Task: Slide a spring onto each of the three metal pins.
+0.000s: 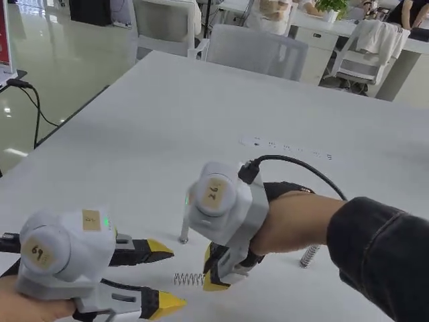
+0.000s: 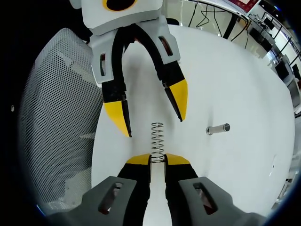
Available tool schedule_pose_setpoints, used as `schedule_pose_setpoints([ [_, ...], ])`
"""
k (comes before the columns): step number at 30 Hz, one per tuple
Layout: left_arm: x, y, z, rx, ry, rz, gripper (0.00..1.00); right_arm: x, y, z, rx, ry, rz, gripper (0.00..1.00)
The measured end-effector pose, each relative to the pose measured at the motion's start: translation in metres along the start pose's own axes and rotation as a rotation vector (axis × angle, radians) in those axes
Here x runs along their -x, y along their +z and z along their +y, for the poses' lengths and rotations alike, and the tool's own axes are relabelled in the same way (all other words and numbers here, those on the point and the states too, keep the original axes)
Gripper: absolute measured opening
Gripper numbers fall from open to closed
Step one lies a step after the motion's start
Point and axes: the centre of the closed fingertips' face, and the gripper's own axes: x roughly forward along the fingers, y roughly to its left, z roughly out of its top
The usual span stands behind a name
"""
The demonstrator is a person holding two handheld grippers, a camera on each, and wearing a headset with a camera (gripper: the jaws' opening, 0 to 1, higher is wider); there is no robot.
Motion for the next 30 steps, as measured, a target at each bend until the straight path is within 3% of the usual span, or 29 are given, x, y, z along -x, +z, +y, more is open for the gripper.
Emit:
schedule_pose_setpoints([
  [16,-0.009,0.006,-0.017,-0.062,-0.101,0.002,0.15,0.013,-0.003,0.014,-0.025,-0.014,0.013,0.08],
  [30,-0.01,0.01,-0.032,-0.123,-0.158,0.02,0.06,0.018,-0.007,0.027,-0.05,-0.026,0.019,0.08],
])
